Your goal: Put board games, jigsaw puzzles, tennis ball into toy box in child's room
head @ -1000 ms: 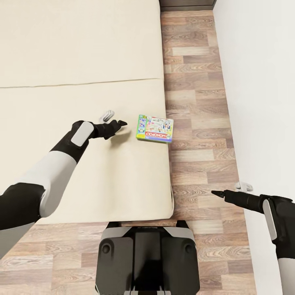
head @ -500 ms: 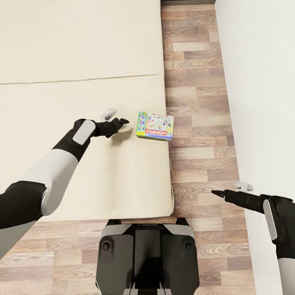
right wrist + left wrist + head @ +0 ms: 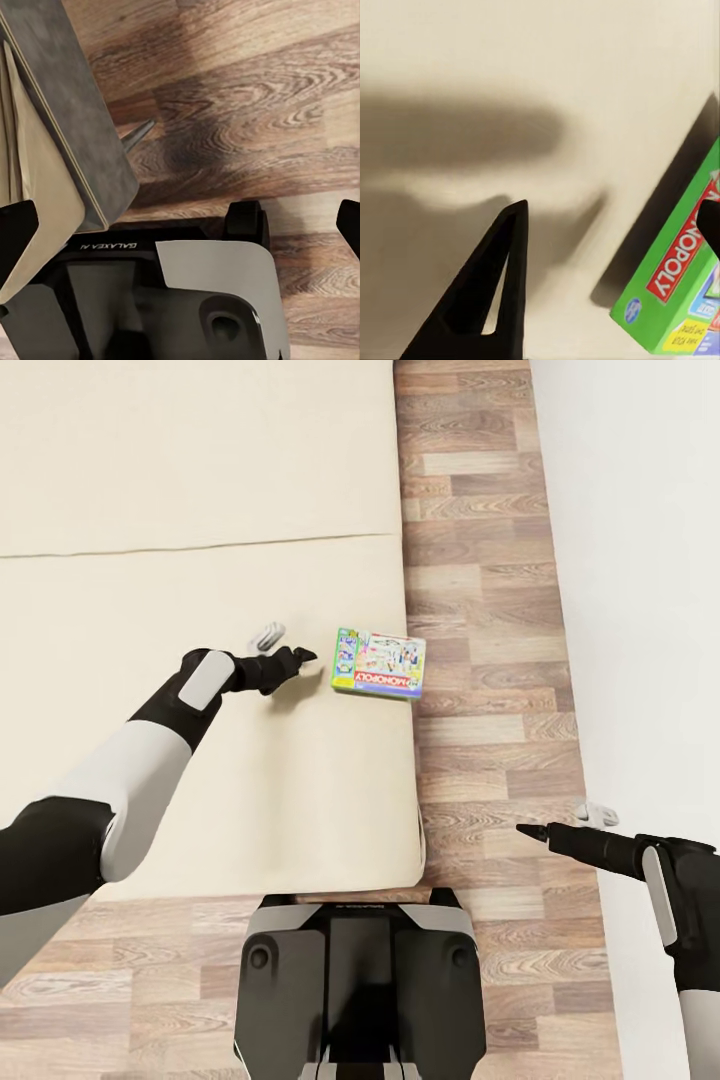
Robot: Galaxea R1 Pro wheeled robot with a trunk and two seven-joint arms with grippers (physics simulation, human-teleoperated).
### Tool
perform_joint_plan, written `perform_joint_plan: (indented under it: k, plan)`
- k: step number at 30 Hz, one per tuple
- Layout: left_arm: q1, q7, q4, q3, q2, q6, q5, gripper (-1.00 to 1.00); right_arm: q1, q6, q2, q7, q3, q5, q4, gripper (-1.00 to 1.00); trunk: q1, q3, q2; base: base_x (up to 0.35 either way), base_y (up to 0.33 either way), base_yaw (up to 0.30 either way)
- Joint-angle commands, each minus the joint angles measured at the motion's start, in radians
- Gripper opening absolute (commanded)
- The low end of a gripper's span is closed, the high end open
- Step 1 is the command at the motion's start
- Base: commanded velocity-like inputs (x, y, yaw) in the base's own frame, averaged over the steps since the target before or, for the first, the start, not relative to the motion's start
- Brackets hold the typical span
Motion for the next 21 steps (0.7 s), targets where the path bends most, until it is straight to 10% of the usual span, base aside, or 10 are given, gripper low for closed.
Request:
perform_joint_plan:
  k: [1,21]
  plan:
    - [-0.004,0.006,-0.001,-0.005,0.000,0.001,0.004,1.00,0.000,0.007,0.000,0.002,-0.001,-0.002,-0.001,1.00,0.000,-0.001,-0.001,0.000,0.000,0.000]
    - [-0.027,0.005,0.000,-0.004,-0.025,0.001,0.006,1.00,0.000,0.006,0.000,0.002,0.000,-0.003,-0.009,1.00,0.000,-0.002,-0.001,0.000,0.000,-0.071]
